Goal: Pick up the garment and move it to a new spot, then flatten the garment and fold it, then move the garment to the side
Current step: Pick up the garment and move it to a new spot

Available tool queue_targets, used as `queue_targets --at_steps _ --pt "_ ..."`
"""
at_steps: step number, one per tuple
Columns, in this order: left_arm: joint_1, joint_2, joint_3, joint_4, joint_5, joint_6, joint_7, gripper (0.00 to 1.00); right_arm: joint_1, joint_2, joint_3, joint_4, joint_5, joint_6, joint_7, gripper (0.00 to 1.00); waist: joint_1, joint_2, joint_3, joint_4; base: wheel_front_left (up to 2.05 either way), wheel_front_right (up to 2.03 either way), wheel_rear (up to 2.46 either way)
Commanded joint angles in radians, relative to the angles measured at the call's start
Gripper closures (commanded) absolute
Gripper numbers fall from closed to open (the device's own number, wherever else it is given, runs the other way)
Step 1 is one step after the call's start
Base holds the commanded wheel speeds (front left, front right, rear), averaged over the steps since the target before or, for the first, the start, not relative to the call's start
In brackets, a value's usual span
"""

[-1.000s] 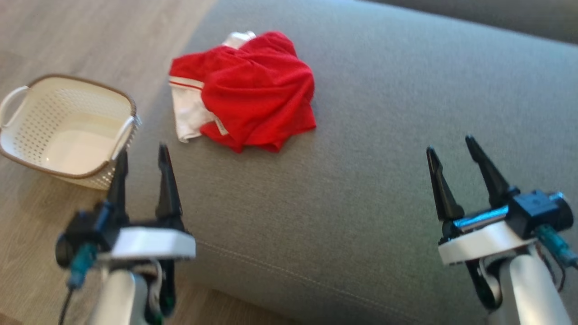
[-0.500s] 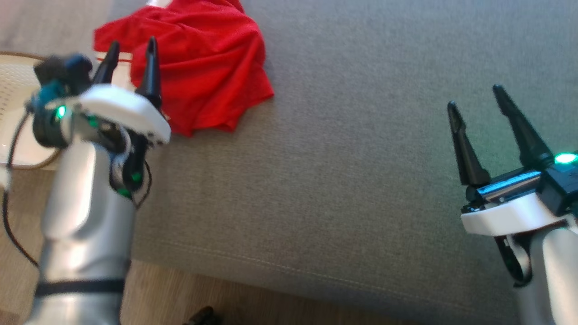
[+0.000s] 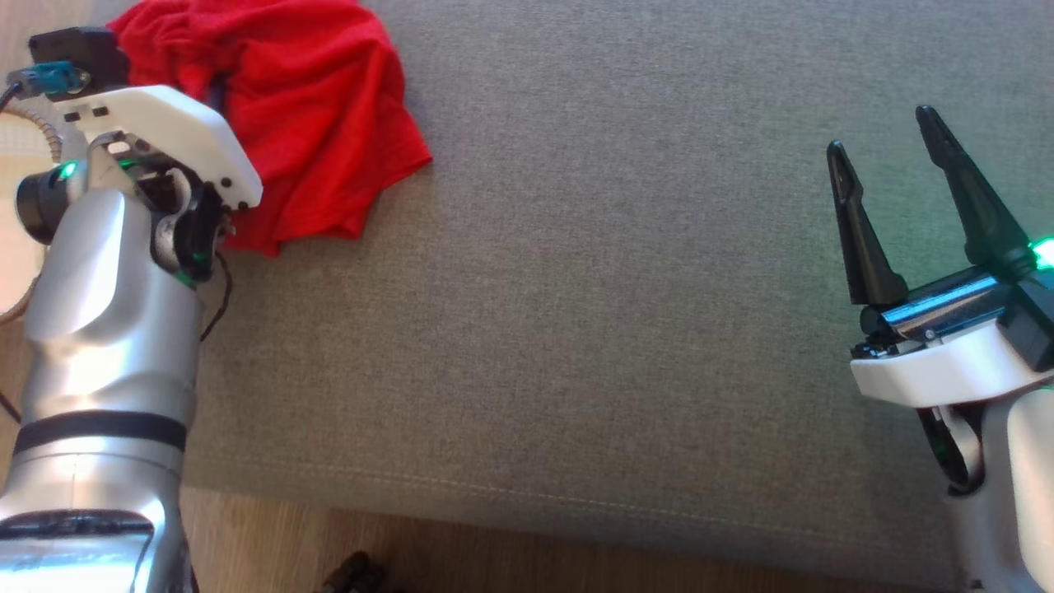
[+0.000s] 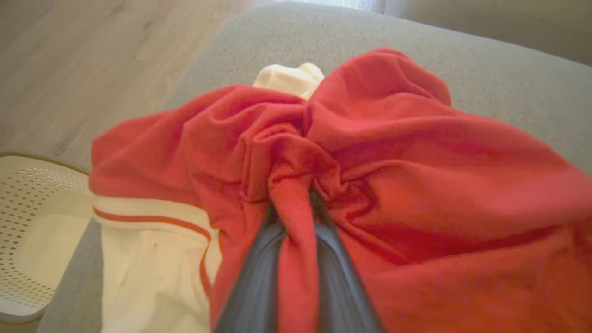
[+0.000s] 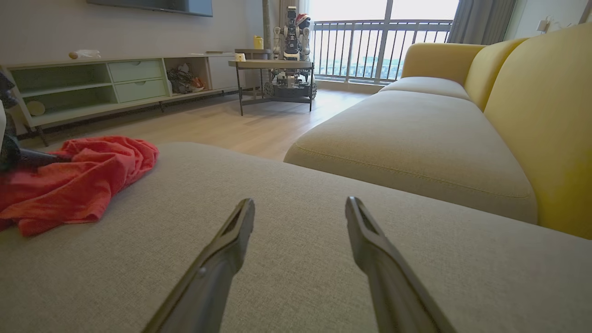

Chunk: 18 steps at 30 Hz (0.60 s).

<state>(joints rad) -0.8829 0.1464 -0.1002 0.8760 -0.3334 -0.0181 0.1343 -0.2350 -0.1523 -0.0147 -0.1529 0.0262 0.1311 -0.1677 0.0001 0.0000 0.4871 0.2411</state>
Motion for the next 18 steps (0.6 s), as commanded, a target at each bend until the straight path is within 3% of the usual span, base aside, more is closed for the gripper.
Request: queue_targets --at_steps 1,10,18 --pt "-0.027 0.063 0.029 -0.011 0.003 -0.001 -0.032 1.0 0.0 0.007 0.018 -0.03 -0.004 0.0 -0.009 0.0 -0.0001 0.0 -0.004 -0.005 0.0 0.0 0.0" --pt "-0.054 0.084 0.029 -0.022 0.019 -0.008 -0.288 1.0 0.017 0.041 0.009 0.034 -0.002 0.0 -0.041 0.0 -0.0001 0.0 -0.094 -0.008 0.0 0.0 0.0" --pt "-0.052 0.084 0.047 -0.135 0.008 -0.01 -0.377 1.0 0.027 0.071 0.004 0.085 -0.004 0.0 -0.062 0.0 -0.0001 0.0 -0.2 -0.017 0.0 0.0 0.0"
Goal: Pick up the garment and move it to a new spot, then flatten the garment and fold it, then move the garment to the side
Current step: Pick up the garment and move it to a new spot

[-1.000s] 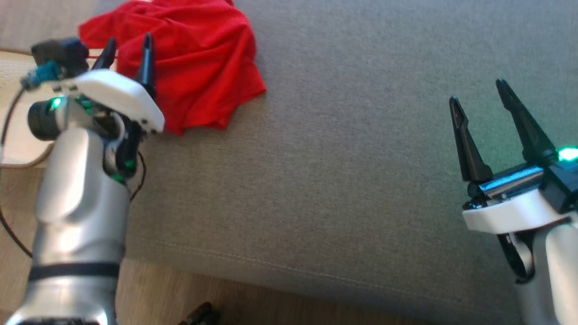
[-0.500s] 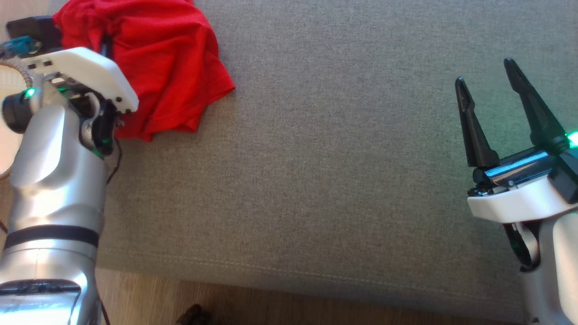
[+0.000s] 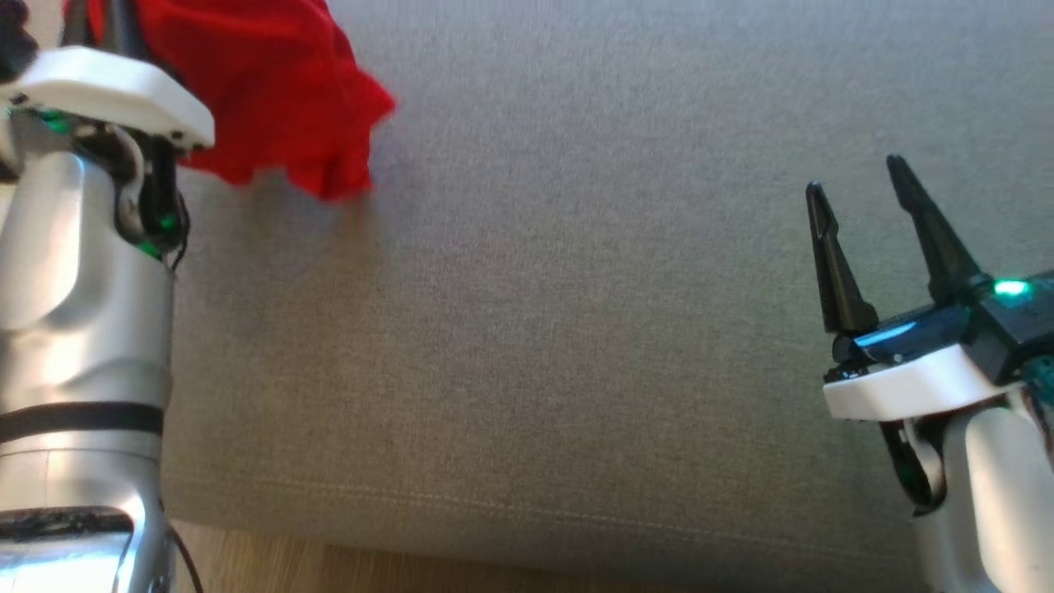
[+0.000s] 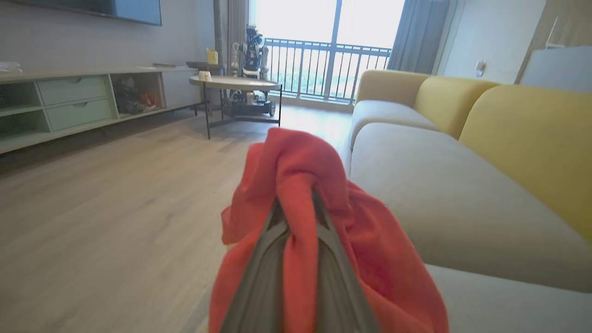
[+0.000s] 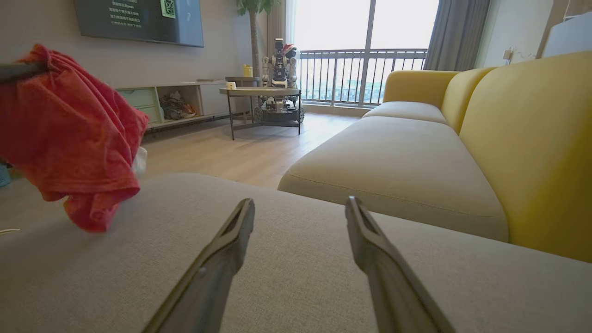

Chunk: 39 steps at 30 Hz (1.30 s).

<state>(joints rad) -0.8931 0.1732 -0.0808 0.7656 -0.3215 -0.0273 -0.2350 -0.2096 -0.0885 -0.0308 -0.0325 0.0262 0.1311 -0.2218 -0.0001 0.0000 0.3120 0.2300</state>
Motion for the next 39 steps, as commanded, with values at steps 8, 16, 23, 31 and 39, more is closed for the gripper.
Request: queue_targets --at_steps 8,16,23,31,39 --pt "0.057 0.041 0.05 -0.272 -0.011 0.005 -0.025 1.0 0.046 0.032 -0.001 0.013 -0.001 0.0 -0.026 0.0 0.0001 0.0 -0.149 -0.047 0.0 0.0 0.0" --pt "0.176 -0.01 -0.005 -0.496 -0.02 0.0 0.009 1.0 0.059 0.038 -0.009 0.043 0.013 0.0 -0.035 0.0 0.0001 0.0 -0.219 -0.121 0.0 0.0 0.0" --pt "0.224 -0.078 -0.086 -0.641 -0.048 0.001 0.074 1.0 0.034 0.038 -0.003 0.039 0.031 0.0 -0.038 0.0 0.0001 0.0 -0.214 -0.213 0.0 0.0 0.0" --pt "0.225 -0.118 -0.227 -0.66 -0.06 0.041 0.053 1.0 0.003 0.038 -0.007 0.022 0.059 0.0 -0.04 0.0 0.0001 0.0 -0.168 -0.328 0.0 0.0 0.0" --pt "0.253 -0.122 -0.405 -0.472 -0.061 0.092 -0.011 1.0 -0.018 0.038 -0.001 -0.009 0.089 0.0 -0.04 0.0 0.0001 0.0 -0.137 -0.397 0.0 0.0 0.0"
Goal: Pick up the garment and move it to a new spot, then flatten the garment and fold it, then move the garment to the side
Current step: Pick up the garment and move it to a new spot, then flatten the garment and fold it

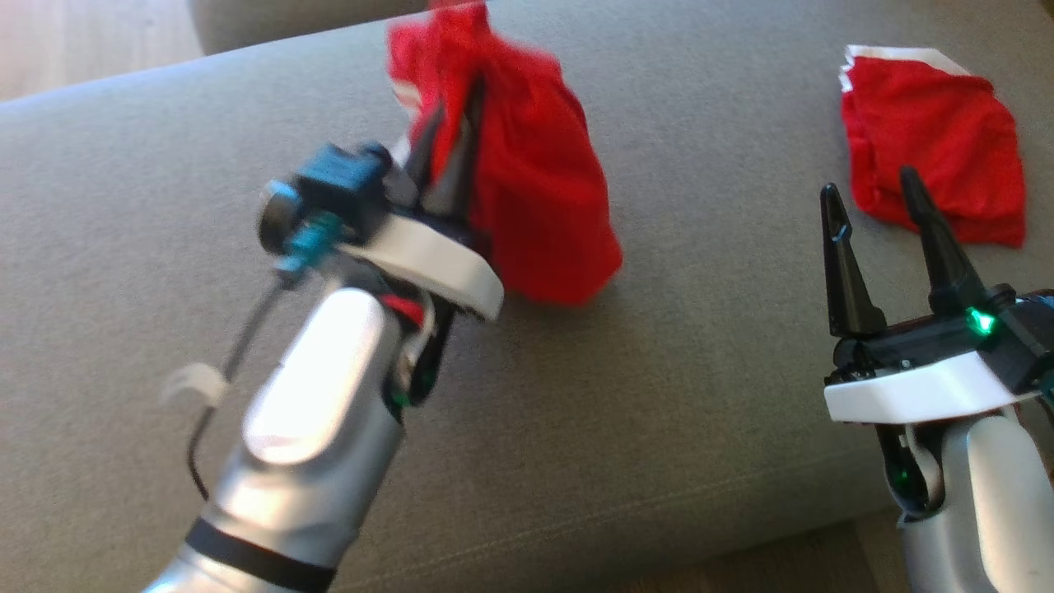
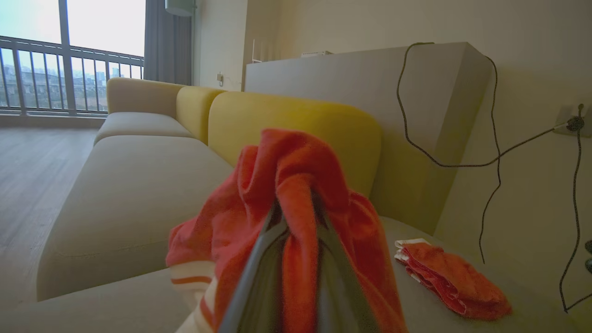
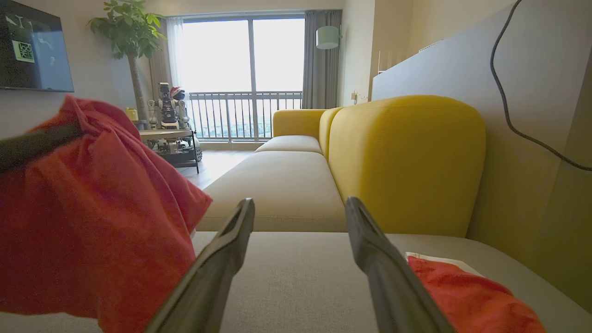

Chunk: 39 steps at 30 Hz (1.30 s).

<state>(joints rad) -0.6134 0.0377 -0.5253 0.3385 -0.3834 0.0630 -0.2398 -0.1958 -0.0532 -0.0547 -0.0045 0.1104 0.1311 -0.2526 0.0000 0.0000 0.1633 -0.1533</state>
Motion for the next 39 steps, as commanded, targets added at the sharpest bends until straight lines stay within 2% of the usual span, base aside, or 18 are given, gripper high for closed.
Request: queue_targets --at_steps 1,2,3,8,13,17,22,27,30,33,39 --pt "-0.024 0.013 0.014 -0.006 0.002 0.016 -0.01 1.0 -0.034 0.003 0.026 -0.039 0.006 0.0 -0.009 0.0 0.0 0.0 0.017 -0.021 0.0 0.0 0.0" --pt "-0.022 0.013 -0.011 0.037 0.005 0.032 -0.012 0.45 -0.037 0.003 0.027 -0.04 0.007 0.0 -0.009 0.0 0.0 0.0 0.022 -0.027 0.0 0.0 0.0" --pt "-0.02 0.013 -0.03 0.072 -0.005 0.043 -0.015 0.0 -0.04 0.003 0.027 -0.041 0.009 0.0 -0.009 0.0 0.0 0.0 0.025 -0.032 0.0 0.0 0.0" --pt "-0.021 0.013 -0.084 0.133 -0.052 0.066 -0.021 0.0 -0.039 0.003 0.012 -0.047 0.013 0.0 -0.009 0.0 0.0 0.0 0.033 -0.03 0.0 0.0 0.0" --pt "0.004 0.016 0.005 0.065 -0.029 0.09 -0.022 0.0 -0.032 0.003 0.008 -0.043 0.005 0.0 -0.009 0.0 0.0 0.0 0.016 0.006 0.0 0.0 0.0" --pt "0.059 0.049 0.092 -0.021 0.022 0.093 -0.022 0.0 -0.013 0.003 0.011 -0.037 -0.008 0.0 -0.009 0.0 0.0 0.0 -0.012 0.053 0.0 0.0 0.0" --pt "0.176 0.093 0.185 -0.138 0.073 0.076 -0.022 0.0 0.012 0.003 0.023 -0.019 -0.033 0.0 -0.009 0.0 0.0 0.0 -0.053 0.127 0.0 0.0 0.0" --pt "0.339 0.104 0.259 -0.237 0.087 0.03 -0.022 0.0 0.035 0.003 0.041 0.002 -0.057 0.0 0.001 0.0 0.0 0.0 -0.088 0.206 0.0 0.0 0.0" --pt "0.431 0.094 0.287 -0.269 0.109 0.02 -0.022 0.0 0.041 0.003 0.066 0.009 -0.074 0.0 0.014 0.0 0.0 0.0 -0.102 0.244 0.0 0.0 0.0" --pt "0.509 0.06 0.321 -0.291 0.106 0.019 -0.022 0.0 0.041 0.003 0.09 0.012 -0.087 0.0 0.028 0.0 0.0 0.0 -0.112 0.282 0.0 0.0 0.0" --pt "0.585 0.022 0.336 -0.3 0.122 -0.002 -0.022 0.0 0.031 0.003 0.125 0.03 -0.108 0.0 0.062 0.0 0.0 0.0 -0.13 0.349 0.0 0.0 0.0"
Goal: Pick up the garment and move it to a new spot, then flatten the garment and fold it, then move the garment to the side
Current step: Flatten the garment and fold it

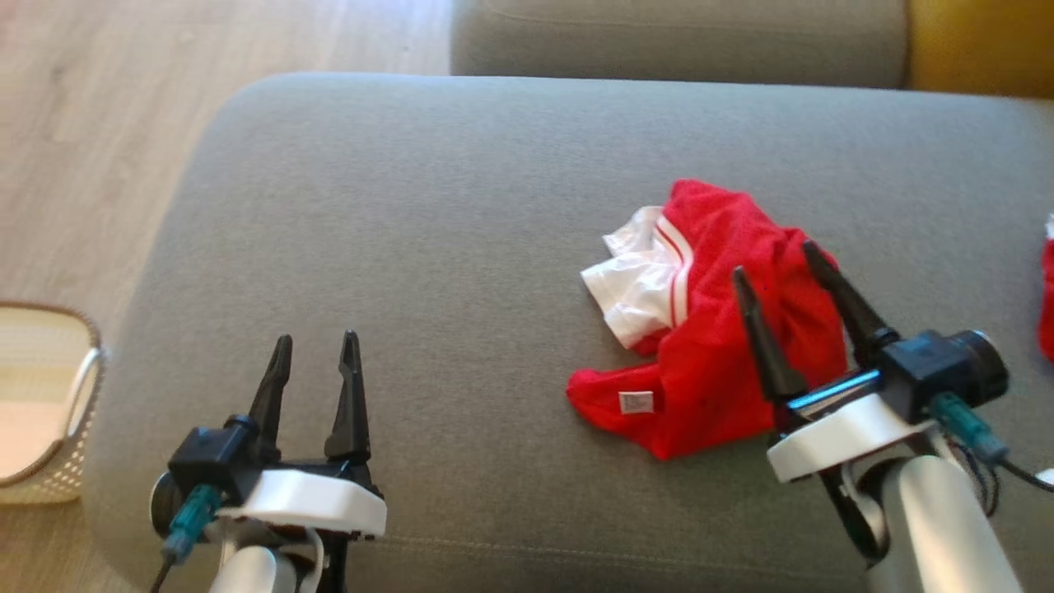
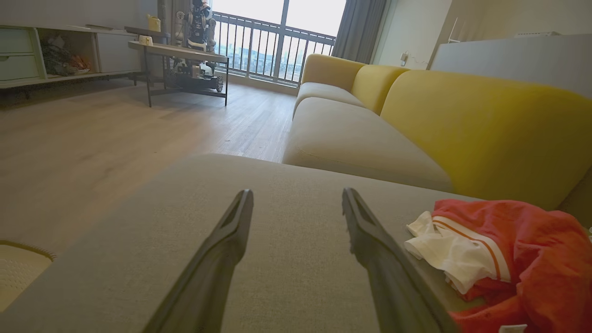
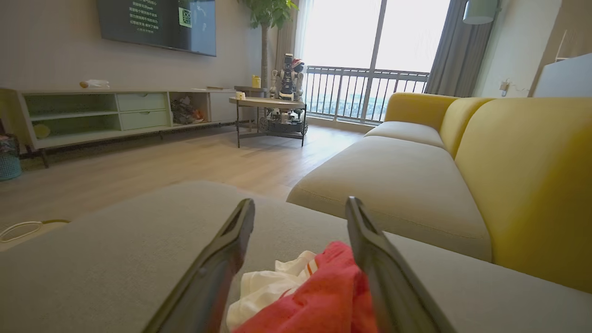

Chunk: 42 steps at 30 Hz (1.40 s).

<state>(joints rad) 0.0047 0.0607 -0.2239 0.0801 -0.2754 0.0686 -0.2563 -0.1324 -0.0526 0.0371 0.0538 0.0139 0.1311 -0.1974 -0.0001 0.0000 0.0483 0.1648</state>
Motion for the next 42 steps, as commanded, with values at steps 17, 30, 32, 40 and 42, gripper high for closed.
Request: queue_targets --at_steps 17,30,32,40,42 --pt "-0.044 -0.01 0.004 -0.037 -0.008 -0.009 -0.005 0.0 -0.271 -0.063 0.198 0.328 -0.052 0.0 0.258 0.0 0.0001 0.0 0.023 0.136 0.0 0.0 0.0" --pt "-0.097 -0.01 -0.073 -0.041 -0.054 0.031 -0.005 0.0 -0.45 -0.145 0.242 0.65 -0.106 0.0 0.415 0.39 0.0001 0.0 0.103 0.191 0.0 0.0 0.0" --pt "-0.101 -0.01 -0.077 -0.04 -0.058 0.034 -0.005 0.0 -0.46 -0.154 0.264 0.67 -0.1 0.0 0.407 1.0 0.0001 0.0 0.109 0.194 0.0 0.0 0.0" --pt "-0.108 -0.01 -0.078 -0.037 -0.066 0.041 -0.005 0.0 -0.532 -0.129 0.188 0.638 -0.038 0.0 0.234 1.0 0.0001 0.0 0.098 0.178 0.0 0.0 0.0" --pt "-0.096 -0.01 -0.068 -0.031 -0.066 0.04 -0.005 0.0 -0.576 -0.105 0.128 0.609 -0.01 0.0 0.174 1.0 0.0001 0.0 0.071 0.159 0.0 0.0 0.0"
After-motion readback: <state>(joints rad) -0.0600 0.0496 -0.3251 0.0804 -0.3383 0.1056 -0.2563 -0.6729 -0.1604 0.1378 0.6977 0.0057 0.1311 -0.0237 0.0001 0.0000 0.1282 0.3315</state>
